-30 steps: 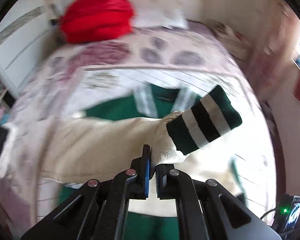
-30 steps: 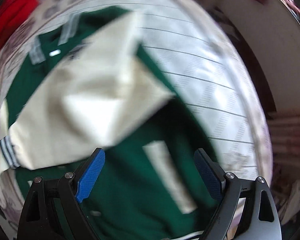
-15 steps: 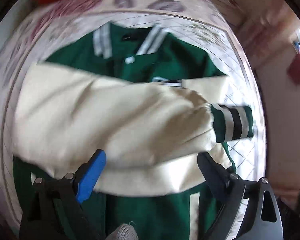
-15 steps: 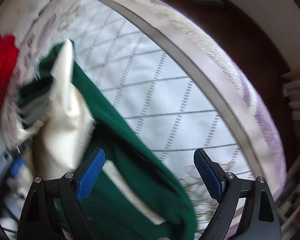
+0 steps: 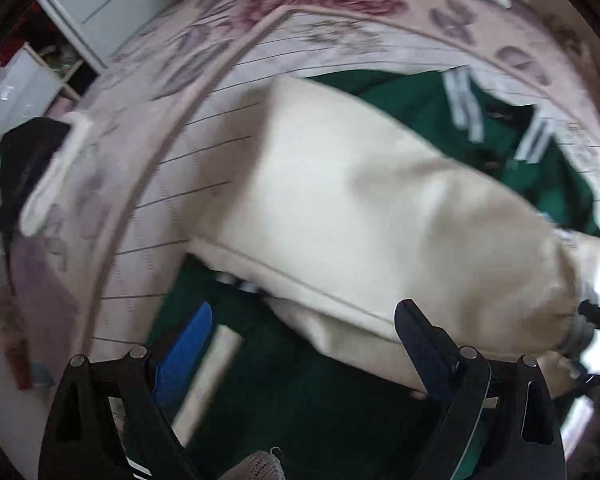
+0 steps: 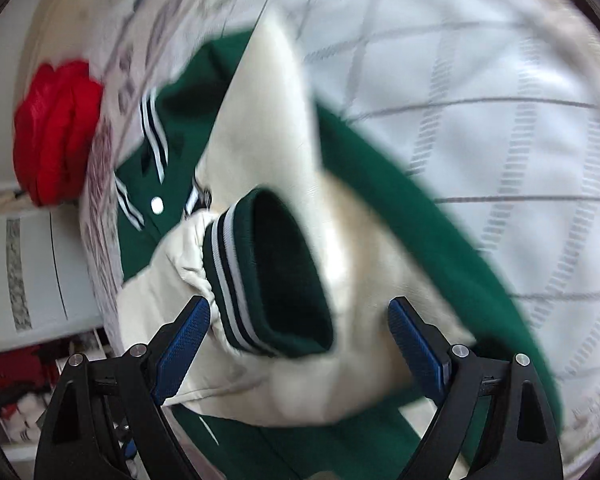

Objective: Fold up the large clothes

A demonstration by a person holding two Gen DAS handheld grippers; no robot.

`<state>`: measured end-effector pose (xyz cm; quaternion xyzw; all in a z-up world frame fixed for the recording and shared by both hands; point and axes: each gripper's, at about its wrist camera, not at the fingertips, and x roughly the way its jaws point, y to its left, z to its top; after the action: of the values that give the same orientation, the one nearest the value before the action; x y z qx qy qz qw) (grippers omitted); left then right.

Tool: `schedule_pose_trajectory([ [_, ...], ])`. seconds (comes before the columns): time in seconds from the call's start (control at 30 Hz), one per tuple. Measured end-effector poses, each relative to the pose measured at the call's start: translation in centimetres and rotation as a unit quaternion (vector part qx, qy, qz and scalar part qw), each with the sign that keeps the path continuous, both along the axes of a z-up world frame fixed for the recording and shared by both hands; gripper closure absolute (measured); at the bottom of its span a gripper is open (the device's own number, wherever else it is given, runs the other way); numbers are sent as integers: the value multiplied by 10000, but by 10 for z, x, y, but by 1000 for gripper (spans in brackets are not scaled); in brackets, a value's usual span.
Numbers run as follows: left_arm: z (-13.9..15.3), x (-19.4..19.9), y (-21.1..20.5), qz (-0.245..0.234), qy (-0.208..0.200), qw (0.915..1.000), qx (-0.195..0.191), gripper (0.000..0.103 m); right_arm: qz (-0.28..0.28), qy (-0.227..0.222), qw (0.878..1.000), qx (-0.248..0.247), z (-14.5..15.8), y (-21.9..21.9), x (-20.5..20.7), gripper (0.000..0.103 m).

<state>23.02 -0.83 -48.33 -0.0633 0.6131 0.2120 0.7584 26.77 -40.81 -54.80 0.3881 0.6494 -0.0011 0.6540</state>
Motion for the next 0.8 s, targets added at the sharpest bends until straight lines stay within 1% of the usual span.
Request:
schedule_pose_trajectory([
  [0.03,-5,-2,5,55,66,9999,88,10,108,-69,9999,4,-2,7,6,42],
  [0.07,-7,-3,8,94,93,9998,134,10,240,-164,9994,-165,3,15,12,75],
  [0.1,-6,-4,14,135,107,9997,158,10,345,-183,9981,-486,10,20,14,94],
  [0.13,-7,-4,18,170,109,9997,152,10,285,-382,9969,-620,23,22,13,95],
  [0.2,-6,-3,25,245,86,9995,150,10,138,-568,9940,-920,49,18,9,95],
  [0.27,-7,1,31,336,11,9993,152,10,-37,-676,9871,-1453,71,8,3,95],
  [0.33,-14,9,38,442,13,9988,229,10,-170,-526,9804,-1891,73,-1,2,95],
  [0.37,-20,13,41,486,6,9984,282,9,-167,-374,9792,-1987,64,-5,5,95],
  [0.4,-25,17,44,519,40,9981,344,9,-41,-44,9816,-1908,46,-7,10,92],
  [0.43,-34,23,47,554,104,9977,389,7,52,281,9832,-1803,30,-9,13,87],
  [0.47,-42,26,48,537,148,9978,371,2,8,564,9845,-1661,14,-12,13,80],
  [0.5,-50,29,49,517,232,9977,375,1,-61,636,9857,-1562,10,-14,16,77],
  [0.53,-55,32,50,506,293,9977,344,1,-148,634,9867,-1486,11,-15,16,75],
  [0.57,-58,33,50,472,317,9979,313,0,-163,580,9858,-1565,19,-14,16,68],
  [0.6,-60,34,48,407,329,9980,344,0,-138,526,9832,-1744,28,-13,15,57],
  [0.67,-65,35,46,302,365,9980,420,0,-134,322,9781,-2052,46,-7,9,51],
  [0.73,-67,35,45,279,370,9980,436,0,-137,157,9744,-2240,63,1,-5,51],
  [0.8,-69,36,44,258,381,9978,473,0,-45,65,9765,-2152,64,11,-19,51],
])
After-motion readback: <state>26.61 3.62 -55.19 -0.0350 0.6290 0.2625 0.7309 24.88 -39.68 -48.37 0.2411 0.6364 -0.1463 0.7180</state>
